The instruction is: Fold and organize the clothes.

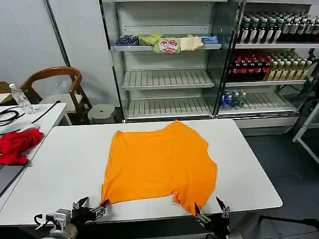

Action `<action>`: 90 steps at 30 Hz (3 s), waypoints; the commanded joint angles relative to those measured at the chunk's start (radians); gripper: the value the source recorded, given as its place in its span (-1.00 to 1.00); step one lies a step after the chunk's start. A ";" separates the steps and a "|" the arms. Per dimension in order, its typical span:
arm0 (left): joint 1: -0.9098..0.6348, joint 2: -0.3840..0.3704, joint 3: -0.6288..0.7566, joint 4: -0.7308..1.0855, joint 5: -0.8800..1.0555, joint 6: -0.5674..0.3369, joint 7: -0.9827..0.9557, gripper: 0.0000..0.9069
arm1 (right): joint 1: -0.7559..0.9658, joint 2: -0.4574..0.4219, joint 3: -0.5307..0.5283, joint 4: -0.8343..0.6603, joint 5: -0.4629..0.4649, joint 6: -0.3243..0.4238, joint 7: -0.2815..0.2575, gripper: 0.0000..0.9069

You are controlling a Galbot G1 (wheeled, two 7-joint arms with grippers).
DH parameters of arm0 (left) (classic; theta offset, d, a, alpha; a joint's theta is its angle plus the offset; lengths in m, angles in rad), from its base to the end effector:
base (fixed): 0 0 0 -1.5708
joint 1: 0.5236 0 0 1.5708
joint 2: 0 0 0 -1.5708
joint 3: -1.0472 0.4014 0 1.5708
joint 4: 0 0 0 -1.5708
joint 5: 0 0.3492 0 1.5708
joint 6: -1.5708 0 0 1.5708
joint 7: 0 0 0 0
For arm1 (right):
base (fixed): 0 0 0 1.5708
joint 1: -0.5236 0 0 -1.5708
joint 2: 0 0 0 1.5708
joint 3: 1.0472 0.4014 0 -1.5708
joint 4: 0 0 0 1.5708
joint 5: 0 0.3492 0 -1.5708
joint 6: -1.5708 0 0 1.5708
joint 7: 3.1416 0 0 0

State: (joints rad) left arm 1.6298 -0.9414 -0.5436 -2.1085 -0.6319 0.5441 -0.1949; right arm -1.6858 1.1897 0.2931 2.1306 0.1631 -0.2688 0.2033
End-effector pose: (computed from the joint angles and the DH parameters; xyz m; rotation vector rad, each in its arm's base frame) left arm 0.1534 0.1359 -0.3123 -0.1503 -2.4690 -0.0800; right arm 0.0968 -0.0176 -0.3529 0.2573 -2.7184 0.1639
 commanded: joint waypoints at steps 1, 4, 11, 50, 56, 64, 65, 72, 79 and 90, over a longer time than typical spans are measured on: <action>0.011 -0.002 0.000 -0.002 -0.012 0.010 -0.004 1.00 | -0.001 -0.001 -0.018 -0.004 0.000 -0.014 0.004 1.00; 0.014 -0.002 0.000 -0.002 -0.008 0.011 -0.003 1.00 | -0.002 -0.004 -0.025 -0.007 0.003 -0.027 0.007 1.00; 0.017 -0.008 0.002 -0.009 -0.001 0.005 0.018 -0.98 | -0.001 -0.006 -0.033 0.004 0.030 -0.048 0.011 -1.00; -0.462 0.005 0.090 0.254 -0.073 -0.086 0.280 -1.00 | 0.459 -0.047 -0.016 -0.166 0.181 -0.055 -0.031 -1.00; -0.546 -0.020 0.132 0.390 -0.069 -0.113 0.282 -1.00 | 0.533 -0.044 -0.022 -0.275 0.180 -0.037 -0.039 -1.00; -0.621 -0.042 0.169 0.468 -0.071 -0.119 0.295 -1.00 | 0.647 -0.007 -0.058 -0.381 0.165 -0.016 -0.054 -1.00; -0.624 -0.045 0.169 0.471 -0.071 -0.119 0.296 -1.00 | 0.662 -0.001 -0.061 -0.399 0.165 -0.015 -0.053 -1.00; -0.630 -0.053 0.160 0.501 -0.071 -0.125 0.301 -1.00 | 0.715 0.023 -0.078 -0.468 0.152 -0.009 -0.057 -1.00; -0.630 -0.061 0.166 0.527 -0.065 -0.132 0.305 -1.00 | 0.741 0.033 -0.093 -0.512 0.144 -0.003 -0.058 -1.00; -0.638 -0.068 0.181 0.552 -0.030 -0.183 0.278 1.00 | 0.790 0.052 -0.102 -0.594 0.091 0.013 -0.060 1.00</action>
State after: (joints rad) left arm 1.0077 -1.0090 -0.3700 -1.5868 -0.6814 0.3931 0.0977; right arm -0.9387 1.2355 0.1947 1.6048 0.2749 -0.2612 0.1399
